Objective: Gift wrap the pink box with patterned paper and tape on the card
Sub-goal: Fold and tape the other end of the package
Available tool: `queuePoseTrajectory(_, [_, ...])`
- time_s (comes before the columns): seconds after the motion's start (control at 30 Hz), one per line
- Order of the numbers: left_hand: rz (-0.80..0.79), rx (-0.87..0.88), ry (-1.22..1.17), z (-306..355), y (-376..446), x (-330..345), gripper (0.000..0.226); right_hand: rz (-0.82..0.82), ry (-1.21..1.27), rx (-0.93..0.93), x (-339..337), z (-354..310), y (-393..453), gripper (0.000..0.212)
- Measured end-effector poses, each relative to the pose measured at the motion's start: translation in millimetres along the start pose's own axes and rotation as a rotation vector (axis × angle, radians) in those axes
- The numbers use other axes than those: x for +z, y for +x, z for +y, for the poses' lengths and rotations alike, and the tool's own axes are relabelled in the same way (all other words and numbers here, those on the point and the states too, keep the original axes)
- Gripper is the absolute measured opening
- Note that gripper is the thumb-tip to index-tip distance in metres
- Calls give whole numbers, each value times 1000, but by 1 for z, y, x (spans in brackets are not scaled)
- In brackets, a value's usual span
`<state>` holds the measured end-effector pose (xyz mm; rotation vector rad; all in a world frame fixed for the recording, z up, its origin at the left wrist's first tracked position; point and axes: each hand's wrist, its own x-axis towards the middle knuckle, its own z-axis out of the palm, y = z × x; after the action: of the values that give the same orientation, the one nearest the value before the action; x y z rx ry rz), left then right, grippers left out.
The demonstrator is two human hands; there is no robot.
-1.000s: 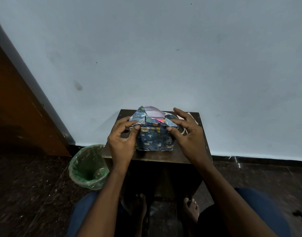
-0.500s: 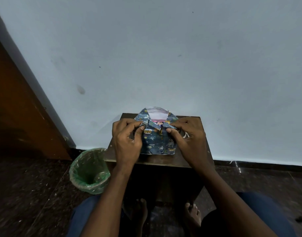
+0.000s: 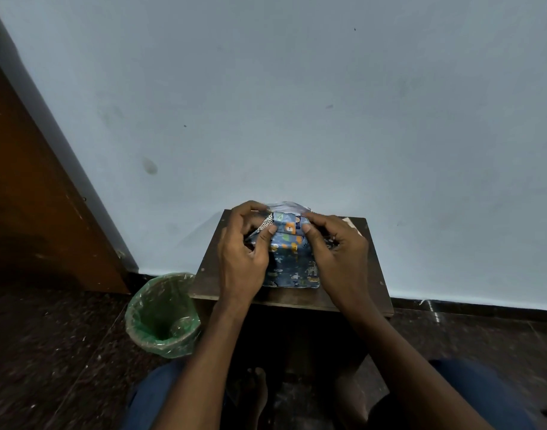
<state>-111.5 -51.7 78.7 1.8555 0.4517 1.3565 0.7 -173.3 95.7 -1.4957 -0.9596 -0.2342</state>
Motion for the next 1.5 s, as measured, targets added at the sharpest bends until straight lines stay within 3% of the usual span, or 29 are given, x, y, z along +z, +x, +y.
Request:
queuePoseTrajectory(0.13, [-74, 33, 16, -8, 1, -3, 13, -8, 101, 54, 1, -4, 2, 20])
queuePoseTrajectory(0.4, [-124, 46, 68, -14, 4, -6, 23, -117, 118, 54, -5, 0, 8, 21])
queuePoseTrajectory(0.73, [-79, 160, 144, -14, 5, -4, 5, -126, 18, -22, -7, 3, 10, 11])
queuePoseTrajectory(1.03, [-104, 59, -16, -8, 10, -9, 14, -134, 114, 101, -7, 2, 10, 16])
queuePoseTrajectory(1.2, [-167, 141, 88, -12, 12, -12, 15, -114, 161, 194, -5, 2, 12, 13])
queuePoseTrajectory(1.33, [-228, 214, 175, -14, 15, -16, 30, -96, 220, 255, -4, 1, 12, 13])
queuePoseTrajectory(1.5, [-214, 217, 237, -18, 16, -15, 20, -141, 176, 239, -7, -1, 14, 11])
